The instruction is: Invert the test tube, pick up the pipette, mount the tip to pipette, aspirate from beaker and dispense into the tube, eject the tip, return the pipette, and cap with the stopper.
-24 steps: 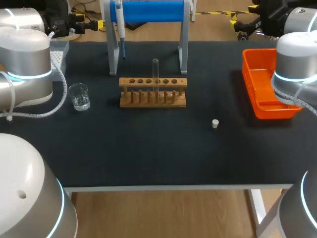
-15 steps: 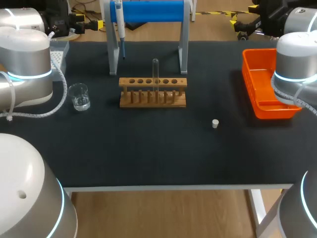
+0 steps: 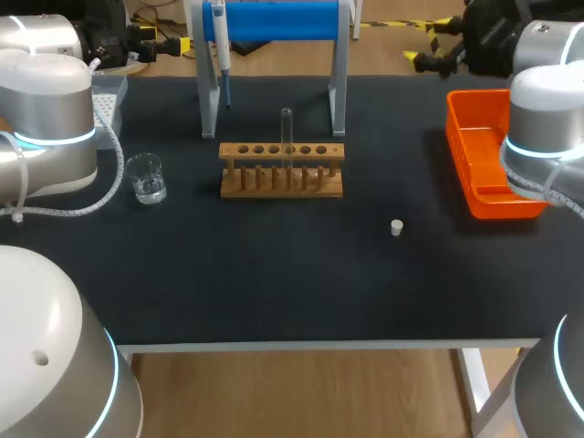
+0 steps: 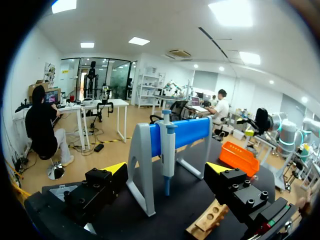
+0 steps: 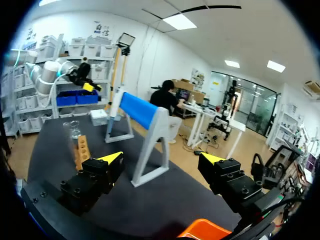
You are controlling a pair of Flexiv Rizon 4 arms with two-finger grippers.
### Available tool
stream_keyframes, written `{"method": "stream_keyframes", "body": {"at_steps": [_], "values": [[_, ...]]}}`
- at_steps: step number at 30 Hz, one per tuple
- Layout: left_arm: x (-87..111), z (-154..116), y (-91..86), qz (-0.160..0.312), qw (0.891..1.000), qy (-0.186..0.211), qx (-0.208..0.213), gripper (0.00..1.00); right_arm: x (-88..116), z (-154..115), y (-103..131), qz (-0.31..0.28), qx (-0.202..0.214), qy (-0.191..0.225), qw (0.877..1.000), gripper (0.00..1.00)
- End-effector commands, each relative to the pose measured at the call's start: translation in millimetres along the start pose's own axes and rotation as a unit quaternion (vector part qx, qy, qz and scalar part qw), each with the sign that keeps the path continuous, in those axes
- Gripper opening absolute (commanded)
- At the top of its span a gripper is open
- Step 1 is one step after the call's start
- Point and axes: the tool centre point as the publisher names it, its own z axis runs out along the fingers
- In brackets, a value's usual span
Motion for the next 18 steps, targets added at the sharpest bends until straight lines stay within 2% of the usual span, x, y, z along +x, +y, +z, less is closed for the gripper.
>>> {"method": "stream_keyframes", "body": {"at_steps": [1,12,18], "values": [[0.3,0.6,0.7,0.0,1.0,-0.002,0.001,1.0,29.3,-11.4,-9.4,-0.019,-0.006,0.037,0.999,1.0],[0.3,0.6,0.7,0.0,1.0,-0.002,0.001,1.0,110.1,4.1,-23.3,-0.05,-0.04,0.152,0.986,1.0],[0.3,0.6,0.7,0.0,1.0,-0.002,0.001,1.0,145.0,22.9,-30.0,-0.054,-0.055,0.193,0.978,1.0]]}}
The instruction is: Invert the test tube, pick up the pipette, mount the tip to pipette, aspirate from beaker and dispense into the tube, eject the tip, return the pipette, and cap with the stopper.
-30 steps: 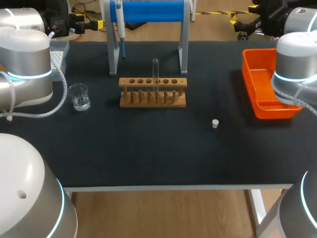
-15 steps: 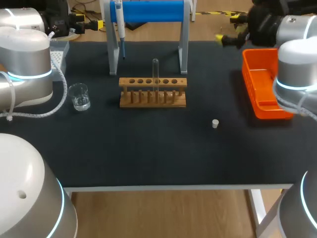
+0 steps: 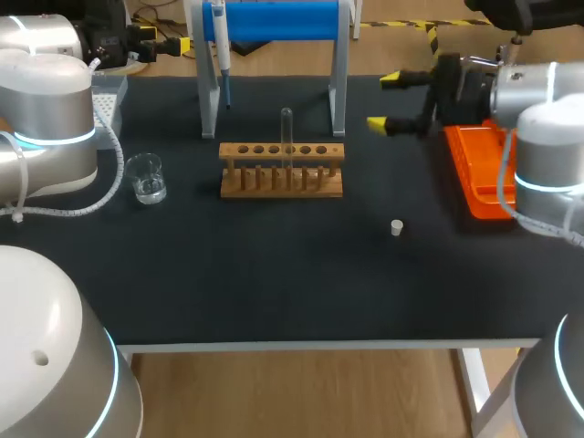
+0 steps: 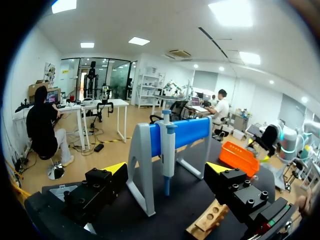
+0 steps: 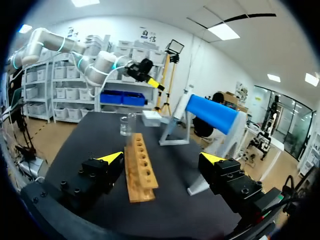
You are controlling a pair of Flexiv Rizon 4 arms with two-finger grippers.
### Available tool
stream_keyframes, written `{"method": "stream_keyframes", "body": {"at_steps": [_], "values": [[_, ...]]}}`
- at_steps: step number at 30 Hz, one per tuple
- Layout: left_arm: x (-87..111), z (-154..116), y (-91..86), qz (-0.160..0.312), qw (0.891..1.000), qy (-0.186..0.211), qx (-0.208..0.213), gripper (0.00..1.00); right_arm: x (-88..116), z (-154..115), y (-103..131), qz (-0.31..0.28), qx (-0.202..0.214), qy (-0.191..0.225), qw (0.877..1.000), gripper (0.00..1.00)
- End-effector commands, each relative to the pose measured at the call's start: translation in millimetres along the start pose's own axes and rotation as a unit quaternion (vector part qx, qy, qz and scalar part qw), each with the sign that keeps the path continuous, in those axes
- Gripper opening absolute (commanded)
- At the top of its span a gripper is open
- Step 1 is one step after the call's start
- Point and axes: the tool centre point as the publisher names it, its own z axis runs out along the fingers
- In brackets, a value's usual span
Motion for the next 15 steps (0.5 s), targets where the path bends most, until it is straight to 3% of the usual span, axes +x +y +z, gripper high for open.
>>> {"method": "stream_keyframes", "body": {"at_steps": [1,15], "values": [[0.2,0.6,0.7,0.0,1.0,-0.002,0.001,1.0,7.1,21.0,-7.8,-0.002,-0.01,0.017,1.0,1.0],[0.2,0.6,0.7,0.0,1.0,-0.002,0.001,1.0,42.0,49.9,-3.6,0.001,-0.016,0.049,0.999,1.0]]}}
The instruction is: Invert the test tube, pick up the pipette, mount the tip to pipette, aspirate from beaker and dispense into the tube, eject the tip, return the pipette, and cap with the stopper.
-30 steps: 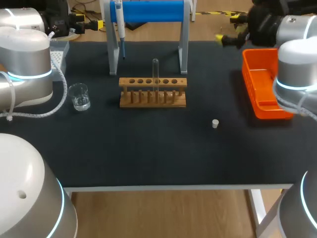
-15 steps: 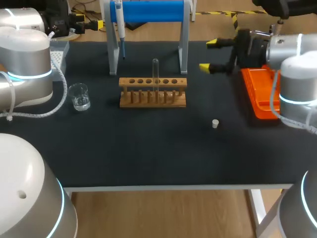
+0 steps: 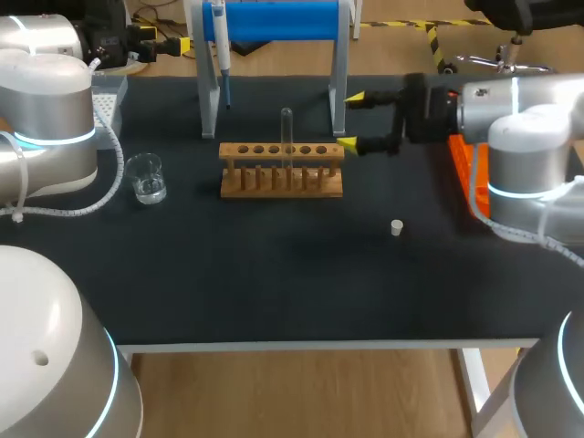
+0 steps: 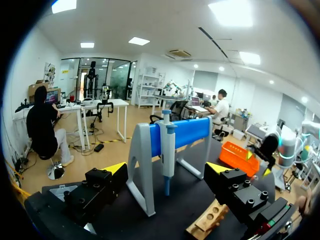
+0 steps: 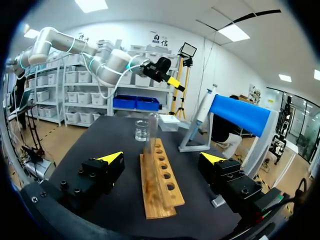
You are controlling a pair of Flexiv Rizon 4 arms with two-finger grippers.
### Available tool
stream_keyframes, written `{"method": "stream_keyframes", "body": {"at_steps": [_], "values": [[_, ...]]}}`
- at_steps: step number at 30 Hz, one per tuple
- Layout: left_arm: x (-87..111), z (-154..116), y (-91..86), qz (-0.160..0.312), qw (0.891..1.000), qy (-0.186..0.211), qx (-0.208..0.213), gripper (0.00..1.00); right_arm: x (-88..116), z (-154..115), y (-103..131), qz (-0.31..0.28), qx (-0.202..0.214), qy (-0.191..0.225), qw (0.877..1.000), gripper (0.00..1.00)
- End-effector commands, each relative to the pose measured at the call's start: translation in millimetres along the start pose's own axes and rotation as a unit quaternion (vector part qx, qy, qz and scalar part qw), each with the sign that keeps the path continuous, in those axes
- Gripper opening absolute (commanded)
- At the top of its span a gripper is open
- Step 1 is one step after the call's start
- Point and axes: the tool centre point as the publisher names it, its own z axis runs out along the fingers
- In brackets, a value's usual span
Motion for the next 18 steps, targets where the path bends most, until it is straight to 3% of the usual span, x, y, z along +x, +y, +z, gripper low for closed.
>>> {"method": "stream_keyframes", "body": {"at_steps": [1,11,18], "values": [[0.2,0.6,0.7,0.0,1.0,-0.002,0.001,1.0,3.7,2.2,-1.4,0.0,0.007,-0.003,1.0,1.0],[0.2,0.6,0.7,0.0,1.0,-0.002,0.001,1.0,3.7,2.2,-1.4,0.0,0.007,-0.003,1.0,1.0],[56.0,-5.0,17.2,0.044,0.999,0.03,0.003,1.0,3.7,2.2,-1.4,0.0,0.007,-0.003,1.0,1.0]]}}
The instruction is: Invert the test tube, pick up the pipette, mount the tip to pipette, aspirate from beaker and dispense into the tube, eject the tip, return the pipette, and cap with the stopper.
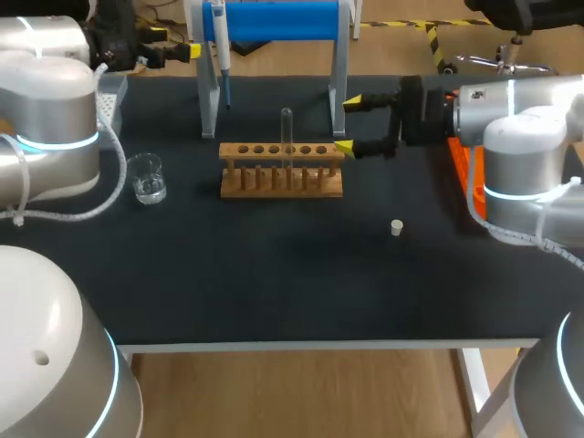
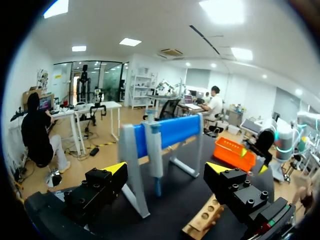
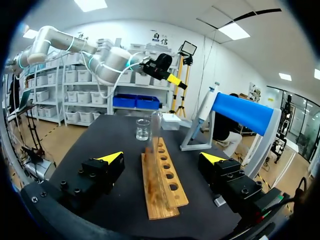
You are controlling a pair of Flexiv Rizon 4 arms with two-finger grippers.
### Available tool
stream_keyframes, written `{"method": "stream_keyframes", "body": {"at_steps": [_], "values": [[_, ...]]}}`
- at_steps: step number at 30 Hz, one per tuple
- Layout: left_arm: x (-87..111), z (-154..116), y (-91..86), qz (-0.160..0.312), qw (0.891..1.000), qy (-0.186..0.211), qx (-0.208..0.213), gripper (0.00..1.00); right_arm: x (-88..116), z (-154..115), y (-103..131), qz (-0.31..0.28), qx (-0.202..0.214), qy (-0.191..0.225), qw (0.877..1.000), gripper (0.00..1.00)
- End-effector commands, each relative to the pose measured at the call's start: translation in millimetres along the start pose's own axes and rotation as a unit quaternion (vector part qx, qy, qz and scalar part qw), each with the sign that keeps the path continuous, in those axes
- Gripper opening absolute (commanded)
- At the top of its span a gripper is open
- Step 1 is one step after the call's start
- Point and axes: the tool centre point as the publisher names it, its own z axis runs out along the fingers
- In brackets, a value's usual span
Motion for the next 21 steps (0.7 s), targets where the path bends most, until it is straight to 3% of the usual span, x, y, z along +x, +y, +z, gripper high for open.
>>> {"method": "stream_keyframes", "body": {"at_steps": [1,11,21], "values": [[33.8,-9.7,13.6,0.009,1.0,-0.004,0.006,1.0,0.0,-0.5,-0.2,0.0,0.001,0.001,1.0,1.0],[112.9,-18.3,40.6,0.041,0.999,0.014,0.019,1.0,0.0,-0.5,-0.2,0.0,0.001,0.001,1.0,1.0],[157.0,-18.9,69.7,0.073,0.996,0.042,0.015,1.0,0.0,-0.5,-0.2,0.0,0.001,0.001,1.0,1.0]]}}
